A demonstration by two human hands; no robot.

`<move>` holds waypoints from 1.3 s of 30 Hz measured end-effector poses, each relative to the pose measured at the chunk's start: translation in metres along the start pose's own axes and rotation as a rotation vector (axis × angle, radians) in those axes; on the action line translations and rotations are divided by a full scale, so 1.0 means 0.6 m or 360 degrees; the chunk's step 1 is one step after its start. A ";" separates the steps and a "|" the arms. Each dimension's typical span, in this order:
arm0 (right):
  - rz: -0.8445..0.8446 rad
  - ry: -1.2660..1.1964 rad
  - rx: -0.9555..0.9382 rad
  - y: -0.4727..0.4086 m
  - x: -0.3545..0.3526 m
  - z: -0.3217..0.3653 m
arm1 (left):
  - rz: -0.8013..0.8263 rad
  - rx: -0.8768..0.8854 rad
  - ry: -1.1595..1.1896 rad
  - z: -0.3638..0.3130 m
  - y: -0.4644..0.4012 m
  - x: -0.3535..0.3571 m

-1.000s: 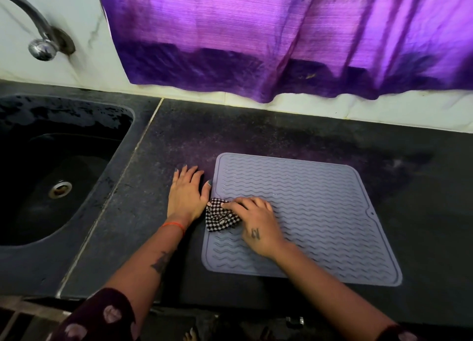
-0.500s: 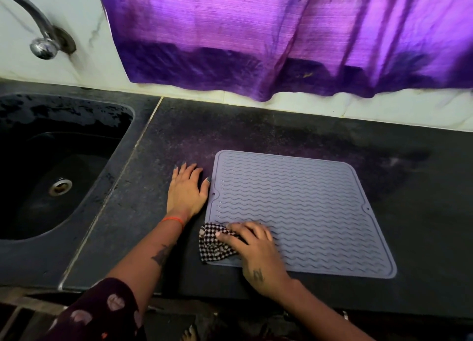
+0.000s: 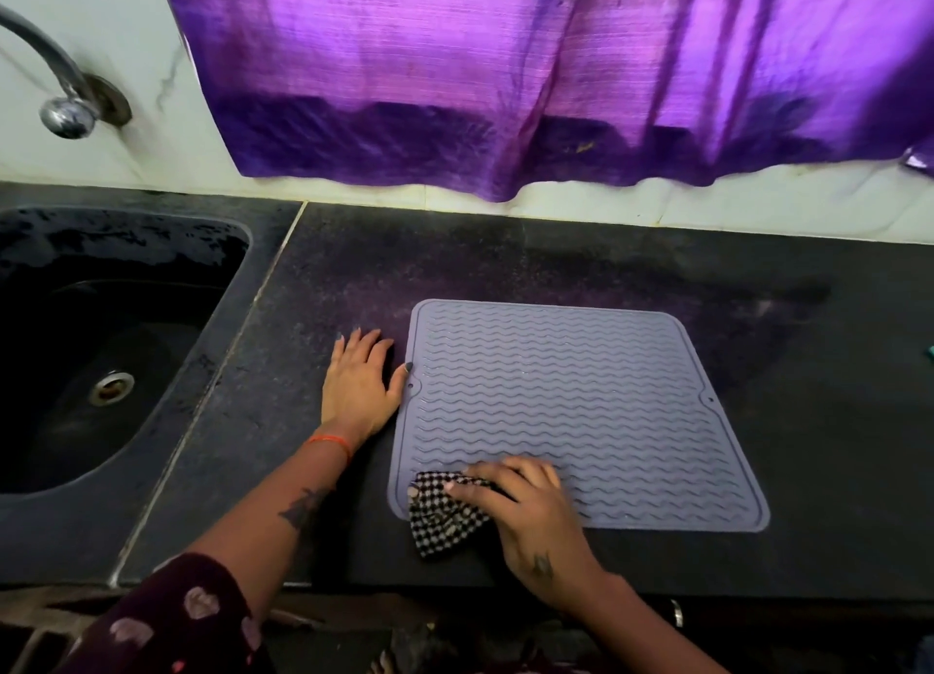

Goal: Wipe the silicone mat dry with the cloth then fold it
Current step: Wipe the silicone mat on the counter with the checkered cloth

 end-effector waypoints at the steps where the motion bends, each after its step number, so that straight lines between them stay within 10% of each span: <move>1: -0.0028 0.0007 0.0052 0.017 -0.007 -0.006 | -0.0009 0.0015 -0.0005 0.000 0.001 -0.001; 39: 0.0008 0.0295 0.0337 -0.022 -0.070 -0.165 | 0.0161 0.0172 0.0210 -0.123 -0.014 0.043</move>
Point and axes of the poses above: each hand's wrist, its own y-axis away from the middle knuckle, its own x-axis out of the palm, z = x × y, the point moved 4 cm from there along -y, towards the middle knuckle, and after that the axes turned 9 degrees about -x, right-handed, at the moved point
